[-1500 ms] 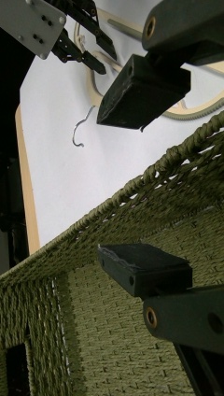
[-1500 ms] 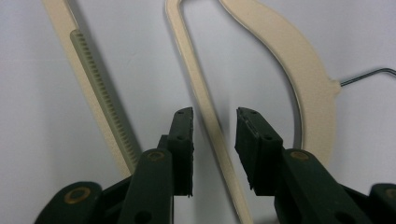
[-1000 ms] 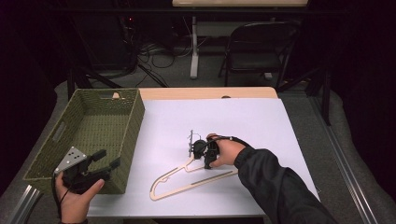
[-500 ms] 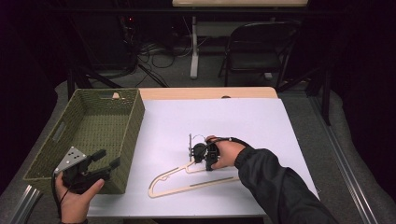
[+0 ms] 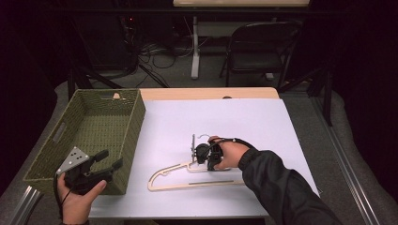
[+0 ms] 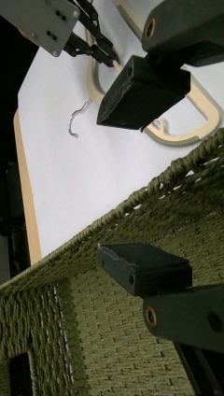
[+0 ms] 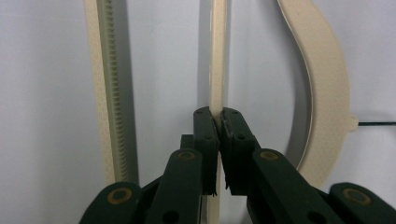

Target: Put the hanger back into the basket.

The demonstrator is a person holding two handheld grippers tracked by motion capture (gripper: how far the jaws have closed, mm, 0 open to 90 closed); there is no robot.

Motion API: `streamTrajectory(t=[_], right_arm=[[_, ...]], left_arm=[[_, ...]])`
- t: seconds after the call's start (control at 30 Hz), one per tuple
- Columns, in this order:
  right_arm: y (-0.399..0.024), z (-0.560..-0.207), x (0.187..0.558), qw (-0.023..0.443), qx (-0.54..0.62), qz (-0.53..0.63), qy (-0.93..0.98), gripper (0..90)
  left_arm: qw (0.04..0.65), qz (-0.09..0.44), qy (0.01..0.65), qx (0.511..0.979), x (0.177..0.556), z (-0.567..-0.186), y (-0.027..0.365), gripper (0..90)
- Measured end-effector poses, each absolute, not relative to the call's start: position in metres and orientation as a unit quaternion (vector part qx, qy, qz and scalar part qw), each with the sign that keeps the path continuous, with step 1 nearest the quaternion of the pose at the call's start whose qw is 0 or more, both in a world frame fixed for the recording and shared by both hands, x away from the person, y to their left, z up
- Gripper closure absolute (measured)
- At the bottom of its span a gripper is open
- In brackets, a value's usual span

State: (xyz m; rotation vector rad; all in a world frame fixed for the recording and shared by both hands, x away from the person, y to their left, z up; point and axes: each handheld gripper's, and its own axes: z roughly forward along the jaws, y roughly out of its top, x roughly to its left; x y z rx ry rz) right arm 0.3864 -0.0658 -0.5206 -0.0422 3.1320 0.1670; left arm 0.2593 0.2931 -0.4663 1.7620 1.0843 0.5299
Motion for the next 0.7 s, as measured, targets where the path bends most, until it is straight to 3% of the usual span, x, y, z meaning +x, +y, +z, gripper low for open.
streamTrajectory(t=[0.3, 0.7], right_arm=[[-0.074, -0.505, 0.372, 0.048, -0.031, 0.078, 0.995, 85.5], [-0.08, -0.484, 0.347, 0.111, -0.07, 0.079, 0.988, 85.5]], left_arm=[[0.484, 0.209, 0.431, 0.733, 0.26, -0.463, 0.281, 33.7], [0.471, 0.157, 0.356, 0.791, 0.276, -0.449, 0.224, 36.7]])
